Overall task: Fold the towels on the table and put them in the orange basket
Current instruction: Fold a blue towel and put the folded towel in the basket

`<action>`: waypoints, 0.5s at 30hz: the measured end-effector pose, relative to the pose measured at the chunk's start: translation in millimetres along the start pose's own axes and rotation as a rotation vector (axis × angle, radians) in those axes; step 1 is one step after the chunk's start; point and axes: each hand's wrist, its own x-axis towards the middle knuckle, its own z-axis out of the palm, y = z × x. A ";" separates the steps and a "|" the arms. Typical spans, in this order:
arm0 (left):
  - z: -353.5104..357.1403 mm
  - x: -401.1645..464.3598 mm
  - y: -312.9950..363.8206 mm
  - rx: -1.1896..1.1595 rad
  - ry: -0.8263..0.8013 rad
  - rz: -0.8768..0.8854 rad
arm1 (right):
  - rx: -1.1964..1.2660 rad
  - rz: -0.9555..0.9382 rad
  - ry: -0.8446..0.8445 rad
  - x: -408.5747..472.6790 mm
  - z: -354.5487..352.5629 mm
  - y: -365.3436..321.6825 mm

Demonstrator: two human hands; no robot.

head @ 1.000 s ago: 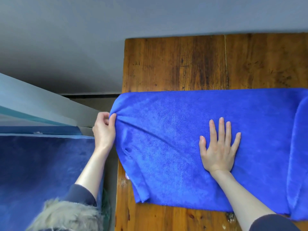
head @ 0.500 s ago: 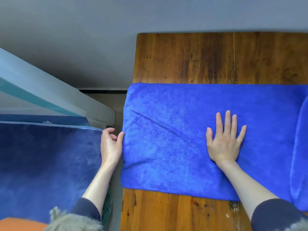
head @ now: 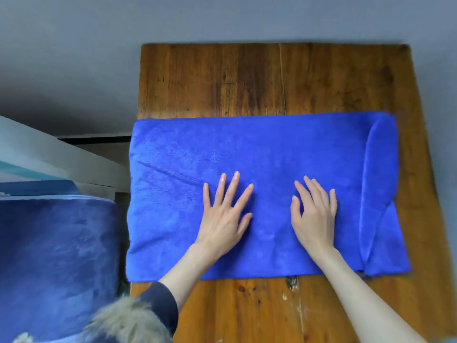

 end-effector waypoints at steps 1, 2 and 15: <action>4.0 3.2 13.4 0.010 -0.013 0.014 | 0.022 0.017 0.041 -1.0 -7.0 12.1; 7.4 6.0 26.8 0.016 -0.024 0.023 | 0.033 0.041 0.070 -1.5 -14.3 24.6; 34.5 74.6 178.8 0.008 -0.064 0.045 | 0.342 0.626 -0.102 54.2 -69.2 173.2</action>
